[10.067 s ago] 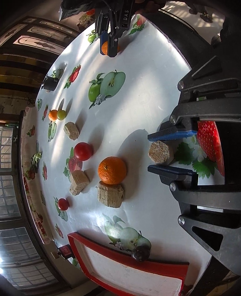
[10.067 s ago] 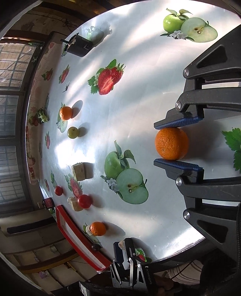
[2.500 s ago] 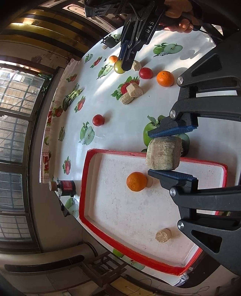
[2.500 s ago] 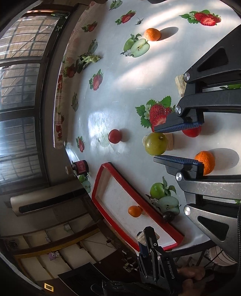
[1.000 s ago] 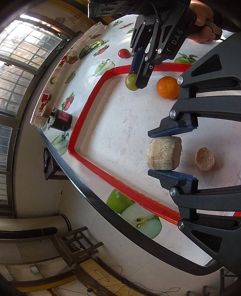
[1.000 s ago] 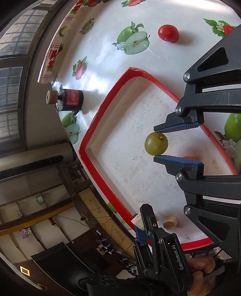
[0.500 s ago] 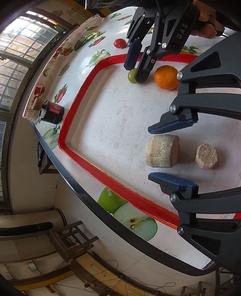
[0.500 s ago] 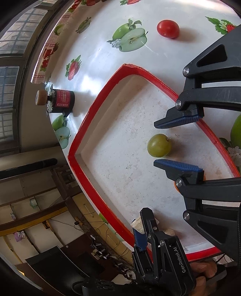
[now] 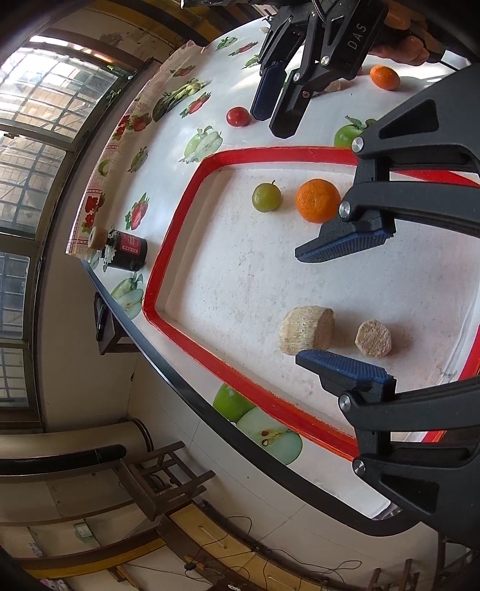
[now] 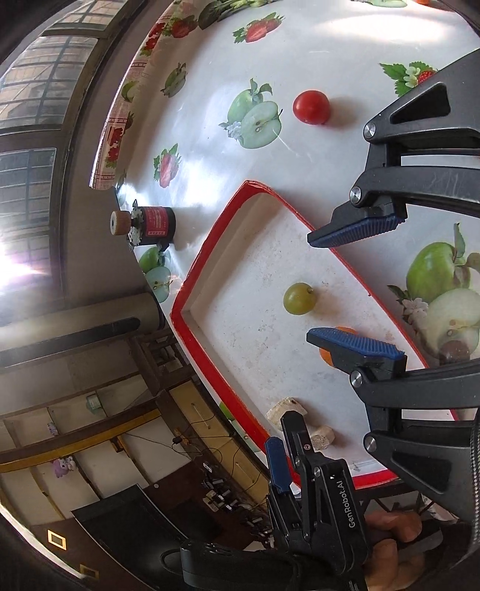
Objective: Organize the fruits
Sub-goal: 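Open the left tool to drop the block while the right tool releases the grape into the tray, then withdraw both tools from the tray and reach toward the remaining table items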
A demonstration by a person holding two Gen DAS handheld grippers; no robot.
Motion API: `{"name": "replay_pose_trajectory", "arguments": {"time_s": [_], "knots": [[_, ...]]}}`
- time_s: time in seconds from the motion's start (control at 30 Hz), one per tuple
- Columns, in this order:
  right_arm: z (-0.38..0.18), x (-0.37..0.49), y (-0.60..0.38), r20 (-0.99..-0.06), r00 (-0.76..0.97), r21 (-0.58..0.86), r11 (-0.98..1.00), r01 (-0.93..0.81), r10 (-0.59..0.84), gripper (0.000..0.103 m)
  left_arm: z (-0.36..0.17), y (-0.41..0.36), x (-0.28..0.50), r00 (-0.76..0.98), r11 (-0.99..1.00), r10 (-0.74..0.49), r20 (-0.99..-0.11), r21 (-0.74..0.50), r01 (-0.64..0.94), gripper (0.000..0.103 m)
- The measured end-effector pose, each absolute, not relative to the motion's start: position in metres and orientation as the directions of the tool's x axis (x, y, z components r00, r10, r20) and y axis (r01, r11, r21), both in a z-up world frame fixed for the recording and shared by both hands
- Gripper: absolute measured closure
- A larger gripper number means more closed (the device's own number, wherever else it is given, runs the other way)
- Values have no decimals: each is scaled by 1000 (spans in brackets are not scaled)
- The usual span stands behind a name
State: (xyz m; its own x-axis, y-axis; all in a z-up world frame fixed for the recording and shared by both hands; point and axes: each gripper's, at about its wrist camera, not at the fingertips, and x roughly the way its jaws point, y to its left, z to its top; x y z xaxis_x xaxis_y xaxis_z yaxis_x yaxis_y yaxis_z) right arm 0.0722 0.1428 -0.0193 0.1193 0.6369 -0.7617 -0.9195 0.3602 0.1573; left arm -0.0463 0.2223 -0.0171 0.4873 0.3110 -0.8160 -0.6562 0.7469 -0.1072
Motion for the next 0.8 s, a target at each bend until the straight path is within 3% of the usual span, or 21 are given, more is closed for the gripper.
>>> {"name": "replay_pose_trajectory", "arguments": {"time_s": [0.8], "knots": [[-4, 99, 8, -739, 243, 171, 524, -834, 628, 53, 7, 155, -21, 561, 825, 245, -791, -133, -549, 56]]}}
